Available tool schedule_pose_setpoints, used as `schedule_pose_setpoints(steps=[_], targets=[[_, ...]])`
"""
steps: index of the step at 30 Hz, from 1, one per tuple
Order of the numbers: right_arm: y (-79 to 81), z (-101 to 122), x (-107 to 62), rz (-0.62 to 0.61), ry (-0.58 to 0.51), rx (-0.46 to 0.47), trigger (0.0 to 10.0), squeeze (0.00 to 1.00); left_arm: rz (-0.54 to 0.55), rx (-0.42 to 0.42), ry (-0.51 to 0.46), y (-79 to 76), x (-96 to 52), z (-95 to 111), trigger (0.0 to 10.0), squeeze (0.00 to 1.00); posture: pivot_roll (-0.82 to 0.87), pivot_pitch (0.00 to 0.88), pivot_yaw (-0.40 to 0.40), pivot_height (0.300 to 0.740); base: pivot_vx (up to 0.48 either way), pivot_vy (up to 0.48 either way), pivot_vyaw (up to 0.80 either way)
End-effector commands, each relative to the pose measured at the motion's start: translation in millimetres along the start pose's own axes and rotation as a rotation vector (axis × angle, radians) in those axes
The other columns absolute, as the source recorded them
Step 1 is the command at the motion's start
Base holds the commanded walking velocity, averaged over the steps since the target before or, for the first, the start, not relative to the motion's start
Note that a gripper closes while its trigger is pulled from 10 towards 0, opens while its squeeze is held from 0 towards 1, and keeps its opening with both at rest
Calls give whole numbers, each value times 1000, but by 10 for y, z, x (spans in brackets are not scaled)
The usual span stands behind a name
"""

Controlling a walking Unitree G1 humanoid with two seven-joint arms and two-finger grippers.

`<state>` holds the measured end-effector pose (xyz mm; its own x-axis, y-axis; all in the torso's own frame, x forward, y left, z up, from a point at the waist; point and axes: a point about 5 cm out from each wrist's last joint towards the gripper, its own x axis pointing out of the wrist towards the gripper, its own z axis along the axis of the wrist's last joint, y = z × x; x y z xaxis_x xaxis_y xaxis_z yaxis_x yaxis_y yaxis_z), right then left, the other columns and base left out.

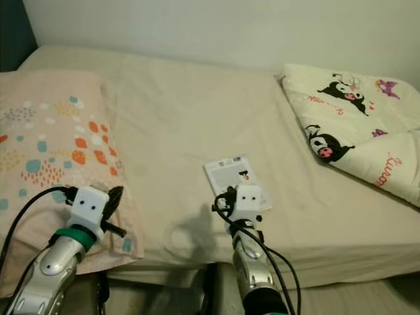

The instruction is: Clean up the room

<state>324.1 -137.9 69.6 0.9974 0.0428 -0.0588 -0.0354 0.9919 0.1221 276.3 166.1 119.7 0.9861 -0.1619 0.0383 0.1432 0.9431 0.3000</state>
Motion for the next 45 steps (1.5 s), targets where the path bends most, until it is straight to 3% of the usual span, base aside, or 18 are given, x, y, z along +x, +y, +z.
schedule_pose_setpoints(steps=[1,12,16,25,32,33,35,36,37,39,45], targets=[[-37,-6,-9,-18,13,28,10000,0,19,24,6,21,-19,-27,10000,0,134,0,-99,585,0,0,0],[-77,-84,-37,-69,49,75,10000,0,54,14,23,109,45,-66,10000,0,178,0,-78,620,0,0,0],[-178,-147,-109,-135,60,86,10000,0,24,27,7,112,93,53,10000,0,188,0,-11,635,0,0,0],[-356,-153,-222,-190,68,61,10000,0,7,109,-9,227,255,275,10000,0,247,0,9,670,0,0,0],[-403,-61,-239,-210,44,54,10000,0,1,92,-14,225,315,340,10000,0,248,0,0,690,0,0,0],[-391,-61,-238,-219,36,76,10000,0,38,28,27,199,300,164,10000,0,177,0,9,700,0,0,0],[-383,-90,-236,-222,43,83,10000,0,57,-9,61,176,284,52,10000,0,169,0,18,705,0,0,0],[-383,-90,-236,-222,43,83,10000,0,57,-9,61,176,284,52,10000,0,169,0,18,705,0,0,0],[-370,-130,-246,-230,53,90,10000,0,70,-32,100,135,246,-88,10000,0,146,0,34,710,0,0,0],[-350,-168,-264,-237,67,89,10000,0,53,5,145,60,183,-243,10000,0,126,0,37,720,0,0,0],[-281,-167,-285,-219,74,92,10000,0,-23,-54,171,-145,128,-325,10000,0,123,0,34,740,0,0,0]])
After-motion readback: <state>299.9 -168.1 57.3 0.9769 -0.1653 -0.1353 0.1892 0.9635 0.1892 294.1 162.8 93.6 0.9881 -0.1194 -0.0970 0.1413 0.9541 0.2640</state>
